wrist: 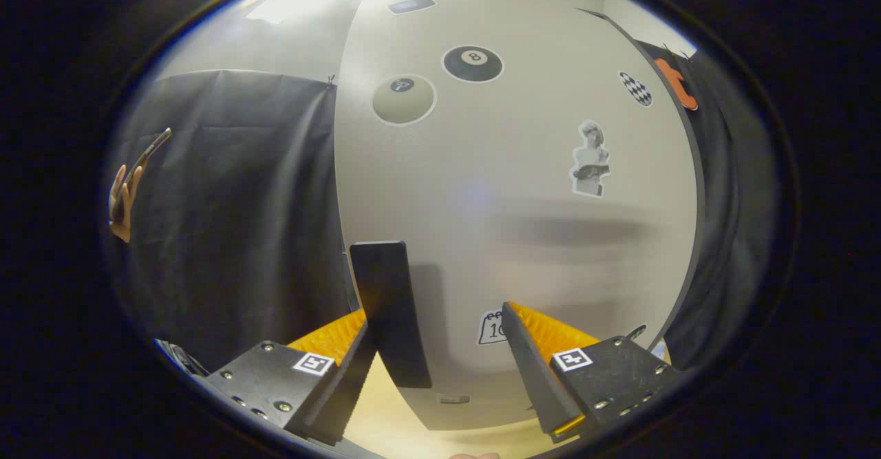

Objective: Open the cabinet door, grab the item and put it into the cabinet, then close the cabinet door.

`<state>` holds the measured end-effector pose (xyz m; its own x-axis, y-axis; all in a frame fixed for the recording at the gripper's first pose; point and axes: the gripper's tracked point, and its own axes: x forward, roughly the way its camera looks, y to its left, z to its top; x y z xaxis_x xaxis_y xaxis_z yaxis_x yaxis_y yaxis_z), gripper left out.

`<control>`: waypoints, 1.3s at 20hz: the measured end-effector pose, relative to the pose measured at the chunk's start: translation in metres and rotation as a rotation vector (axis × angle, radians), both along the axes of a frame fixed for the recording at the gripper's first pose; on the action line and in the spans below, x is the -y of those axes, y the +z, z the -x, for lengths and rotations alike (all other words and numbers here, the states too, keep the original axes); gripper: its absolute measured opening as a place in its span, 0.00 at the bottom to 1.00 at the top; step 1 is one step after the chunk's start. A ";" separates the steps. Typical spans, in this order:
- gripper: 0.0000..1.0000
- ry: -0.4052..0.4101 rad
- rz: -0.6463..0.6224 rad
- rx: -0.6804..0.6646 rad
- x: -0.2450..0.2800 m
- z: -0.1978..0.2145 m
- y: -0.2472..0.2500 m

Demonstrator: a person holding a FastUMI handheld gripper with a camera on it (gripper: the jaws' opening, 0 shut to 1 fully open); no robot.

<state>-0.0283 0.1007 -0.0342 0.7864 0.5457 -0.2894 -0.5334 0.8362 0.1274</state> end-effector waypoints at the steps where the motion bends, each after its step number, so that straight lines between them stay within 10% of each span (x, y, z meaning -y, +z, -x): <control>1: 1.00 -0.003 -0.002 -0.001 0.000 0.000 0.000; 26: 0.97 -0.003 -0.038 -0.026 -0.004 0.002 -0.003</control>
<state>-0.0302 0.1047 -0.0370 0.7805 0.5541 -0.2894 -0.5268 0.8323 0.1727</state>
